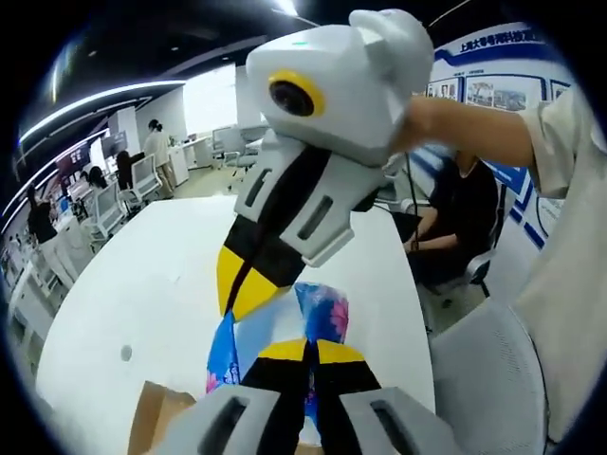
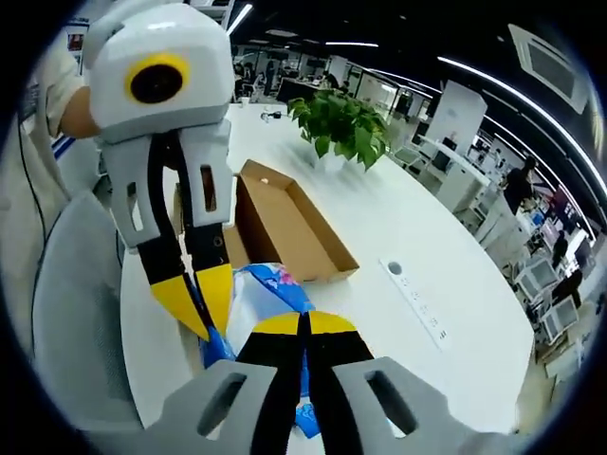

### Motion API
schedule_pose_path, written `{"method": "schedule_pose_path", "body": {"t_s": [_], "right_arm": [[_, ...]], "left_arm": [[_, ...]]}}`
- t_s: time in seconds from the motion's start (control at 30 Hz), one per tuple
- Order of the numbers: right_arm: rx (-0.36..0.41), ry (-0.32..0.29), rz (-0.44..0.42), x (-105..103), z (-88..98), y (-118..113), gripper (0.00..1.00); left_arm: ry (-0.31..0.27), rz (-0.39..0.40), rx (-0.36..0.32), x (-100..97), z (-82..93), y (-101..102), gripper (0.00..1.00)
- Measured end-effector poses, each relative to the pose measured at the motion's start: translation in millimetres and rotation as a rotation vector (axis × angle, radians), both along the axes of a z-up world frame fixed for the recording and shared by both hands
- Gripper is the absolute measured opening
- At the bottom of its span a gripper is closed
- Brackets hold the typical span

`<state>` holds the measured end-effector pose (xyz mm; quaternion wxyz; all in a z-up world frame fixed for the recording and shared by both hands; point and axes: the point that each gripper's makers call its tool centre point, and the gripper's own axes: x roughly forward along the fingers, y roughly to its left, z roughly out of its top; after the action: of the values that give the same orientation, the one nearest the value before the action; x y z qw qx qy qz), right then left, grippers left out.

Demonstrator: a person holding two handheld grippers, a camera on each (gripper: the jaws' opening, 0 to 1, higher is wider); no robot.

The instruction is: Operate the shoe box by opening the lid, removing the specified soft item, and placing it in the target area until the item is outside and the box remains undamaged.

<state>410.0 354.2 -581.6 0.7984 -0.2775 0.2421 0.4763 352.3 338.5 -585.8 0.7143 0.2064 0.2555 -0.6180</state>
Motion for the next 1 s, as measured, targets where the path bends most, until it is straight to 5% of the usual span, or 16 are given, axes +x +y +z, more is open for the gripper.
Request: {"method": "schedule_pose_path", "body": {"t_s": [1.0], "right_arm": [[-0.022,0.05,-0.056,11,-20.9,-92,0.0]], "left_arm": [[0.035,-0.106,-0.009,5.2,-23.0,-92,0.0]]}}
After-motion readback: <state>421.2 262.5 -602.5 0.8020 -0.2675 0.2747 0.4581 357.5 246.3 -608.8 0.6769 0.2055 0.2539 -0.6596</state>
